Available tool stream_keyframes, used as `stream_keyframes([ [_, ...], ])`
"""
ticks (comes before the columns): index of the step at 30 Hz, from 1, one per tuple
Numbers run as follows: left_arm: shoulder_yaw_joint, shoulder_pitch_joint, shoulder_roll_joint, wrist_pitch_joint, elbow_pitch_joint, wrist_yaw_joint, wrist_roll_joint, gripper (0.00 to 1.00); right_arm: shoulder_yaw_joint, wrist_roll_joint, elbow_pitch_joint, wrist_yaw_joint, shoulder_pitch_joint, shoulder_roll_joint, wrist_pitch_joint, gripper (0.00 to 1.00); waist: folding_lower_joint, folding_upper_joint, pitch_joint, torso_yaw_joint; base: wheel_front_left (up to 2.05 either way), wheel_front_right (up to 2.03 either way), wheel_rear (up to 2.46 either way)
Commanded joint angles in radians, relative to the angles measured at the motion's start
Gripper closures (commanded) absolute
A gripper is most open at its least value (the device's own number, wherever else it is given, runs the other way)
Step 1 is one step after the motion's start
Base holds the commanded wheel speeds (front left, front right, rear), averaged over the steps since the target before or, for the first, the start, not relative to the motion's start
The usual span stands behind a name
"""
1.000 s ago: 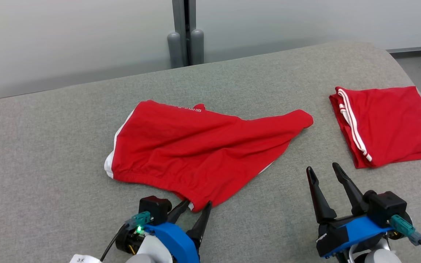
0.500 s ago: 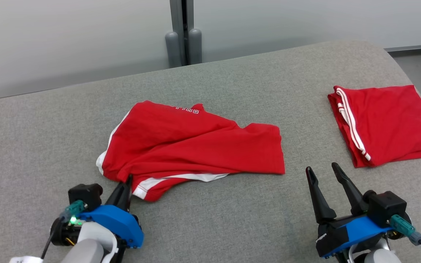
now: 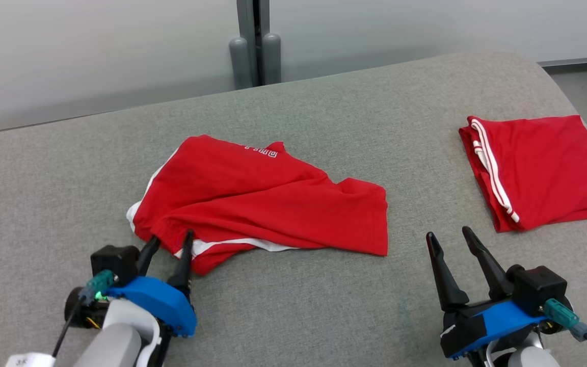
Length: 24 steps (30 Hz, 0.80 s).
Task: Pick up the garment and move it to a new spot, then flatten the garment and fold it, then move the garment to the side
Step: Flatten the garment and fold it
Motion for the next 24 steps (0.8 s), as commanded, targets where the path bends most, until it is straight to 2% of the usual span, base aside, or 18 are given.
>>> stream_keyframes([
  [1, -0.004, 0.018, -0.004, -0.009, -0.006, -0.002, -0.007, 0.00, -0.004, -0.001, 0.001, 0.000, -0.013, 0.002, 0.002, 0.00, -0.0001, -0.0001, -0.002, 0.003, 0.00, 0.00, 0.00],
  [9, 0.070, 0.098, -0.022, -0.091, -0.089, 0.009, -0.015, 0.00, -0.037, -0.007, -0.014, 0.000, 0.006, -0.009, 0.016, 0.00, -0.0001, -0.0001, -0.036, 0.046, 0.00, 0.00, 0.00],
  [14, 0.189, 0.167, -0.033, -0.096, -0.227, 0.021, 0.045, 0.00, -0.045, -0.005, -0.024, 0.000, 0.023, -0.012, 0.039, 0.00, -0.0001, -0.0001, -0.054, 0.078, 0.00, 0.00, 0.00],
  [18, 0.291, 0.234, -0.058, -0.096, -0.326, 0.005, 0.114, 0.00, -0.040, 0.014, -0.002, 0.000, 0.008, -0.010, 0.109, 0.00, -0.0001, -0.0001, -0.050, 0.093, 0.00, 0.00, 0.00],
  [24, 0.363, 0.274, -0.091, -0.096, -0.372, -0.026, 0.184, 0.00, -0.049, 0.047, 0.078, 0.000, -0.094, -0.002, 0.258, 0.00, -0.0001, -0.0001, -0.016, 0.112, 0.00, 0.00, 0.00],
])
